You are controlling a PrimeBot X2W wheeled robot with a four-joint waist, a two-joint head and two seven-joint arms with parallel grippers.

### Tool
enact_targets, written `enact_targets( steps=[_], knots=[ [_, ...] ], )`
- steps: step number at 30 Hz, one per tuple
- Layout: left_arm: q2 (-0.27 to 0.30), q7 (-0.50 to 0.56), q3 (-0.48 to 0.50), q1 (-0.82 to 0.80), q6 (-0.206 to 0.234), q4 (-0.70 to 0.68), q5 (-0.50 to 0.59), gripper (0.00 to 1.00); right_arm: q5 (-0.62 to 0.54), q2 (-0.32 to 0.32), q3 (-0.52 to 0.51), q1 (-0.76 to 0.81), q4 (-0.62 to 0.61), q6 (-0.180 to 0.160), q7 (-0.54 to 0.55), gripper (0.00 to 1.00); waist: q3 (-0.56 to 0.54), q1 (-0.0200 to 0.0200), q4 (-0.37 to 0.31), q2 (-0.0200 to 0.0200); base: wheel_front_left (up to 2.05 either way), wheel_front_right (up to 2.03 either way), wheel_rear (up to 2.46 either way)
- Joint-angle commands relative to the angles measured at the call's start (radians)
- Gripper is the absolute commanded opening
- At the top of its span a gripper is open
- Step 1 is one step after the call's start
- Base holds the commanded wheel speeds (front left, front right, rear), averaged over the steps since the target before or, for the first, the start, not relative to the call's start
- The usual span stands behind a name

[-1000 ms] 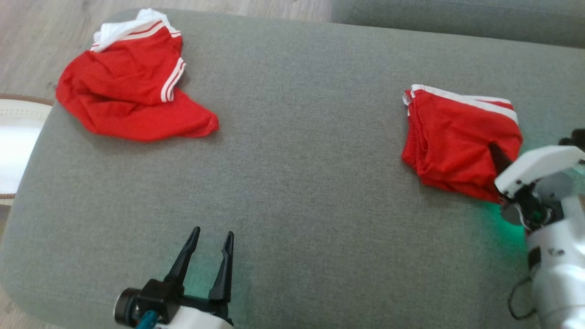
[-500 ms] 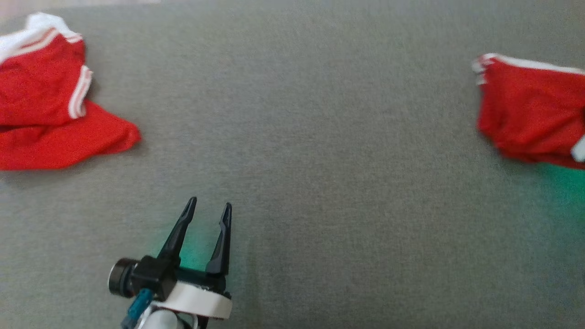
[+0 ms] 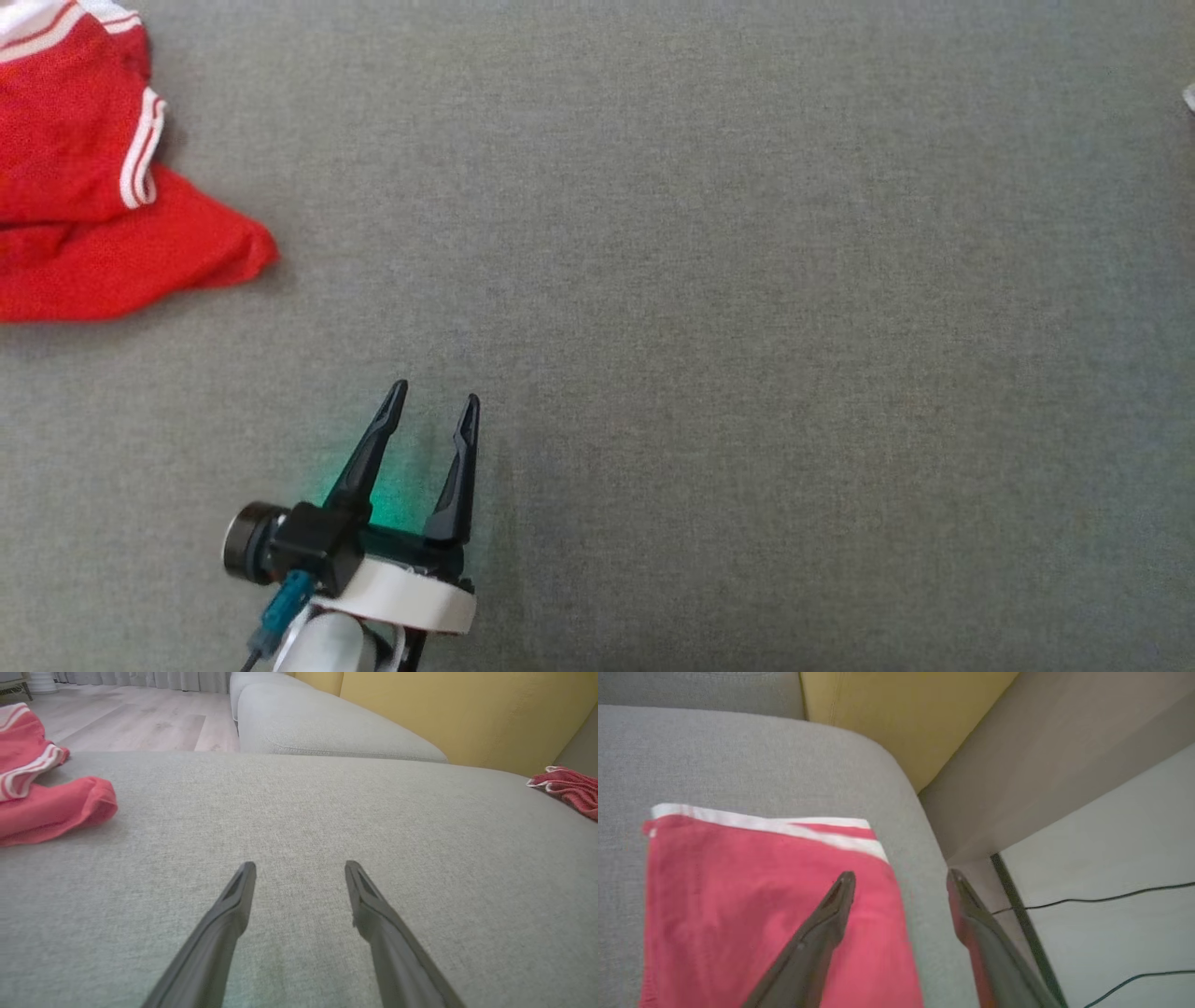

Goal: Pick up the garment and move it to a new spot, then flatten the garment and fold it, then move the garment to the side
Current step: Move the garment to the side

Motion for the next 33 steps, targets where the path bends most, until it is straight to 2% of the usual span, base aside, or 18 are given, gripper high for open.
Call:
enact_targets(
  steps=[1,5,6,11,17,22,27,31,33],
  knots=[
    [0.01,-0.005,0.04,0.006,-0.002,-0.027,-0.006,1.0,-0.038,-0.032,0.008,0.02,-0.056,0.007,-0.022,1.0,-0.016,-0.0001,0.004,0.0,0.0,0.0,0.0],
    [0.005,-0.005,0.048,0.018,-0.002,-0.027,-0.015,1.0,-0.081,0.01,0.017,0.043,-0.129,0.007,-0.1,1.0,-0.057,-0.0001,0.001,0.0,0.0,0.0,0.0],
    [0.005,-0.005,0.048,0.018,-0.002,-0.027,-0.015,1.0,-0.081,0.01,0.017,0.043,-0.129,0.007,-0.1,1.0,-0.057,-0.0001,0.001,0.0,0.0,0.0,0.0],
    [-0.002,-0.005,0.061,0.037,0.003,-0.027,-0.029,1.0,-0.052,0.092,0.05,0.104,-0.255,0.007,-0.237,1.0,-0.135,-0.0001,-0.005,0.0,0.0,0.0,0.0],
    [-0.005,-0.005,0.088,0.076,0.017,-0.024,-0.038,1.0,0.049,0.195,0.114,0.287,-0.46,0.007,-0.358,1.0,-0.238,-0.0001,-0.005,0.0,0.0,0.0,0.0],
    [-0.006,-0.005,0.115,0.099,0.026,-0.007,-0.034,1.0,0.123,0.304,0.125,0.494,-0.585,0.007,-0.444,1.0,-0.301,-0.0001,0.008,0.0,0.0,0.0,0.0],
    [-0.006,-0.005,0.14,0.13,0.027,0.008,-0.026,1.0,0.143,0.402,0.167,0.658,-0.602,0.007,-0.556,1.0,-0.338,-0.0001,0.008,0.0,0.0,0.0,0.0],
    [-0.007,-0.005,0.168,0.152,0.028,0.021,-0.018,1.0,0.162,0.474,0.217,0.762,-0.547,0.007,-0.642,1.0,-0.355,-0.0001,0.008,0.0,0.0,0.0,0.0],
    [-0.007,-0.005,0.174,0.157,0.027,0.023,-0.015,1.0,0.166,0.487,0.239,0.789,-0.525,0.007,-0.659,1.0,-0.357,-0.0001,0.009,0.0,0.0,0.0,0.0]
  ],
)
